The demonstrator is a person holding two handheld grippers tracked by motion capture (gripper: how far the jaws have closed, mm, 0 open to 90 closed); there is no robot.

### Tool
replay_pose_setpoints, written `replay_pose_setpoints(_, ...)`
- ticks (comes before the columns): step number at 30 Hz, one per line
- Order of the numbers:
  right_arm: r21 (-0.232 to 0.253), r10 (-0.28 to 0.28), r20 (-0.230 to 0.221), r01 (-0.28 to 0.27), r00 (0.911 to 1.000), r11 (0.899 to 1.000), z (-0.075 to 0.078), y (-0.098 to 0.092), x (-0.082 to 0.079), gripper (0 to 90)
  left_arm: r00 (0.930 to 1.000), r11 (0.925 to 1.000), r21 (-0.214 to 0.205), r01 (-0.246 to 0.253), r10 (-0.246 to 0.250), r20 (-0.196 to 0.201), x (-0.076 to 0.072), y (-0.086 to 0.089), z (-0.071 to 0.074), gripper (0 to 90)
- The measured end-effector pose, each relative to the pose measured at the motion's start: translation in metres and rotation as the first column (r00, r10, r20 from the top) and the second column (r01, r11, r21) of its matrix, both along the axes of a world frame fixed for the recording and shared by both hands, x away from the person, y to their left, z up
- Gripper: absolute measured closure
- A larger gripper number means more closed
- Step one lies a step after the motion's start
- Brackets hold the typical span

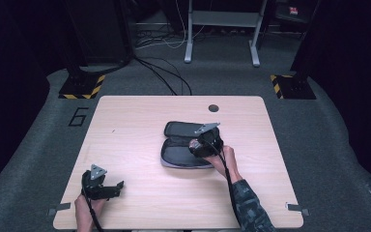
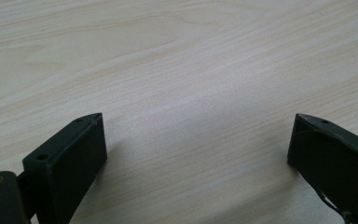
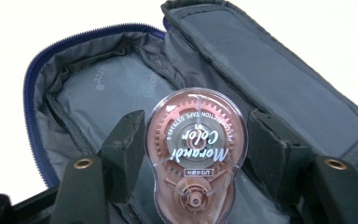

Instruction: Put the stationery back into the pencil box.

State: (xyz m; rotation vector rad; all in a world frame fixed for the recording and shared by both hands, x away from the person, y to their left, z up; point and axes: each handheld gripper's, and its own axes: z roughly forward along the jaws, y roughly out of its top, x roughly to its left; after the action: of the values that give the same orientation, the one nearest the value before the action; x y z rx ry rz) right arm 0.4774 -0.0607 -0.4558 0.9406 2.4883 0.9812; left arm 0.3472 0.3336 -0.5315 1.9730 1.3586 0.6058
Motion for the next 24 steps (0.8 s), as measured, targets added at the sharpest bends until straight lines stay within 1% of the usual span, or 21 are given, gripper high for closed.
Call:
replay_pose_setpoints(2, 0.006, 0.0, 0.001, 0.0, 1.0, 1.0, -0.003, 0.002, 0.002, 38.8, 1.0, 1.0, 0.001, 0.001, -0.001, -0.001, 0.0, 0.0, 0.0, 4.4)
replay_pose_setpoints(3, -0.005, -0.003, -0.015, 0.003, 0.9999, 1.0, -0.006, 0.005, 0.003, 38.8, 1.0, 1.0, 0.001, 0.001, -0.001, -0.001, 0.0, 0.0, 0.0, 4.4)
replay_pose_setpoints(5, -0.011, 0.003, -0.019, -0.003, 0.9998, 1.0, -0.008, 0.007, 0.004, 38.8, 1.0, 1.0, 0.0, -0.003, 0.003, 0.005, 0.0, 0.0, 0.0, 4.5)
replay_pose_setpoints(10, -0.029, 0.005, -0.029, -0.006, 0.9996, 1.0, -0.013, 0.013, 0.005, 38.7, 1.0, 1.0, 0.0, 0.0, 0.0, 0.0, 0.0, 0.0, 0.0, 4.5)
replay_pose_setpoints(12, -0.031, 0.008, -0.032, -0.009, 0.9994, 0.999, -0.014, 0.015, 0.006, 38.7, 1.0, 1.0, 0.0, -0.004, 0.004, 0.005, 0.0, 0.0, 0.0, 4.5)
replay_pose_setpoints(14, -0.043, 0.006, -0.033, -0.008, 0.9994, 0.999, -0.016, 0.017, 0.007, 38.7, 1.0, 1.0, 0.001, -0.003, 0.003, 0.005, 0.0, 0.0, 0.0, 4.5)
replay_pose_setpoints(18, -0.057, 0.005, -0.047, -0.008, 0.9989, 0.998, -0.02, 0.021, 0.008, 38.6, 1.0, 1.0, 0.001, -0.004, 0.004, 0.005, 0.0, 0.0, 0.0, 4.5)
replay_pose_setpoints(21, -0.056, 0.004, -0.054, -0.007, 0.9986, 0.998, -0.021, 0.022, 0.009, 38.6, 1.0, 1.0, 0.002, -0.004, 0.004, 0.006, 0.0, 0.0, 0.0, 4.5)
replay_pose_setpoints(22, -0.058, 0.003, -0.064, -0.007, 0.9979, 0.998, -0.022, 0.022, 0.01, 38.6, 1.0, 1.0, 0.001, -0.003, 0.003, 0.005, 0.0, 0.0, 0.0, 4.5)
replay_pose_setpoints(24, -0.058, 0.0, -0.065, -0.004, 0.9979, 0.998, -0.023, 0.023, 0.01, 38.5, 1.0, 1.0, 0.002, -0.004, 0.004, 0.006, 0.0, 0.0, 0.0, 4.5)
